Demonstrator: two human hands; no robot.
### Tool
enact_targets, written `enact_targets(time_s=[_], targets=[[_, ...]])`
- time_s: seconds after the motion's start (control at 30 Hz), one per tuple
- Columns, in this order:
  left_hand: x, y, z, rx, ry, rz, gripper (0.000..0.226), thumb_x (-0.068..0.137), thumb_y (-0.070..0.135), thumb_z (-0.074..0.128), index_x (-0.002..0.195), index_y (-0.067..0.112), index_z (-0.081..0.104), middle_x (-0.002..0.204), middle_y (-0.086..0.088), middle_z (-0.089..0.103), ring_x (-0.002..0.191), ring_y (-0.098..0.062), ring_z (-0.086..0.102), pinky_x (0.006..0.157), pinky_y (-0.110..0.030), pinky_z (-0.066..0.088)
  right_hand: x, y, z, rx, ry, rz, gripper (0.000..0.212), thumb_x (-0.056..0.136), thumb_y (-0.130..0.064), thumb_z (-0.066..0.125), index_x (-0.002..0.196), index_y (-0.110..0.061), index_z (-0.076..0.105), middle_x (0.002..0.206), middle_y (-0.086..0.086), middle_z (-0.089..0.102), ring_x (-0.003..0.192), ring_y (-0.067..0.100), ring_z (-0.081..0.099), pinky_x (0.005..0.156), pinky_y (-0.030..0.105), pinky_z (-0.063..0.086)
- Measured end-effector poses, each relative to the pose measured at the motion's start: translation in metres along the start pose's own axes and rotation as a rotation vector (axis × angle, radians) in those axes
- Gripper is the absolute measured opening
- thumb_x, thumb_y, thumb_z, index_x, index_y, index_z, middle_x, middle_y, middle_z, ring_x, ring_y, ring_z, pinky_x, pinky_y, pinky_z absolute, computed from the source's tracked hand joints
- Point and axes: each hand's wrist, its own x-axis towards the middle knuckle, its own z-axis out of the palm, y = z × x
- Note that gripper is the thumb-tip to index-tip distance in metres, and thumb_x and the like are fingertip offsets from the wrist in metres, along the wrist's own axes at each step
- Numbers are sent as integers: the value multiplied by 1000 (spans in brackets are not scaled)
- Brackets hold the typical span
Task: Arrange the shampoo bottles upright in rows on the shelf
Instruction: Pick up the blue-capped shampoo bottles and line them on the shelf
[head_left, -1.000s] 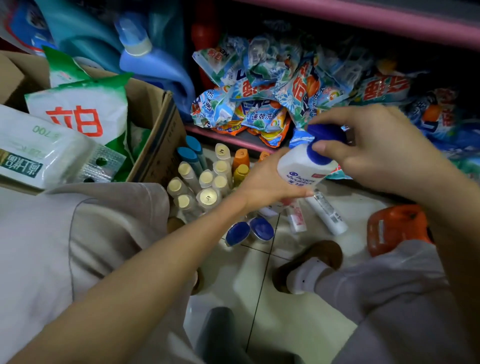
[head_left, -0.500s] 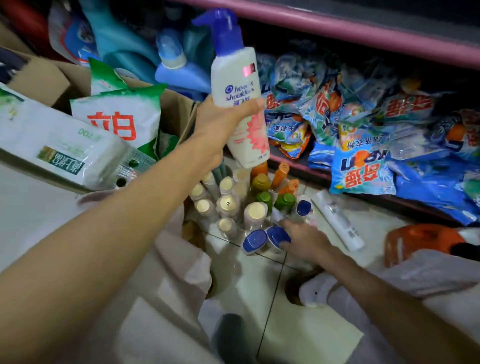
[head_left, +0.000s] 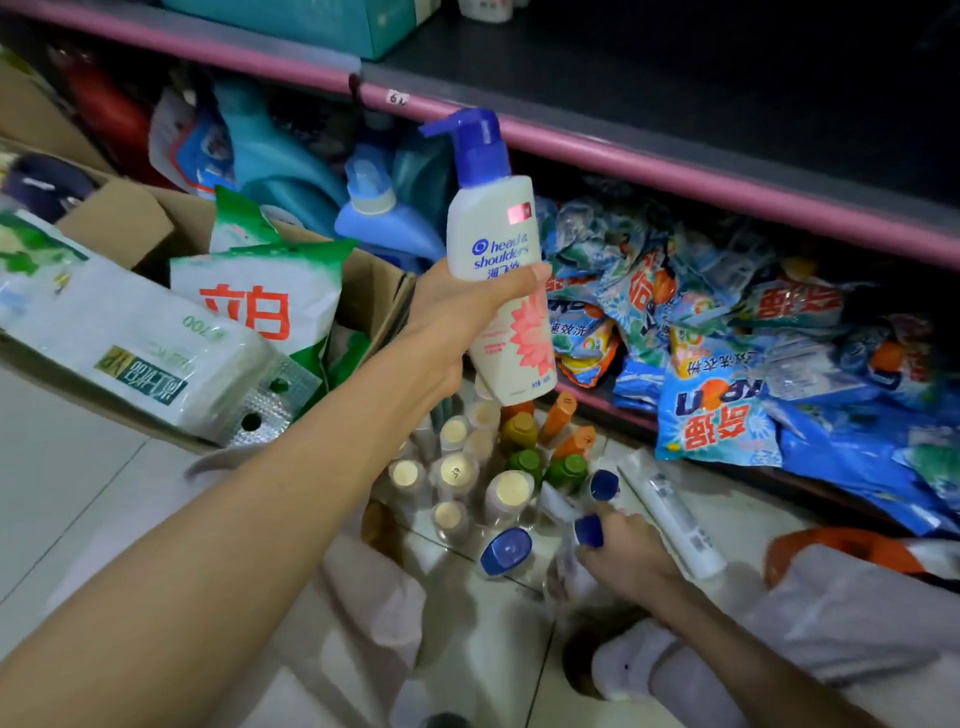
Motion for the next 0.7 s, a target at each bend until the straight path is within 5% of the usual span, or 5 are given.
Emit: enact_targets(time_s=[0.17,0.3,0.43,0.57,0.7], targets=[[6,21,-6,-55,11,51,32,67,23,84,96,19,69,85,2,76,75,-12,72,55,-22,54,-65,6,-118,504,127,117,21,72,-25,74,92,-30,68,93,-1,68,76,24,70,68,34,58],[15,40,-13,-175,59,74,32,65,22,84,92,18,68,81,1,76,71,-14,72,57,-24,53,-113,4,-216,1044,365,104,14,60,-6,73,74,-8,75,71,-11,72,71,23,68,47,28,55],[19,56,-22,-183,34,169,43,58,32,86,94,16,70,82,-1,75,70,-14,72,50,-22,51,-114,-9,-280,1462,506,-4,17,85,-11,57,81,-5,72,80,8,75,60,19,71,47,20,54],[15,61,-34,-174,22,270,51,46,48,84,87,23,70,82,1,75,71,-12,71,56,-22,53,-79,-33,-305,1783,569,-67,16,93,-16,53,106,-8,61,114,16,61,83,26,69,59,19,58],[12,67,-40,-206,-6,243,59,41,51,83,89,19,70,83,-2,75,75,-19,72,62,-30,55,-36,-53,-309,1827,744,-14,10,95,-10,52,100,-2,56,132,19,44,103,36,60,56,20,58]])
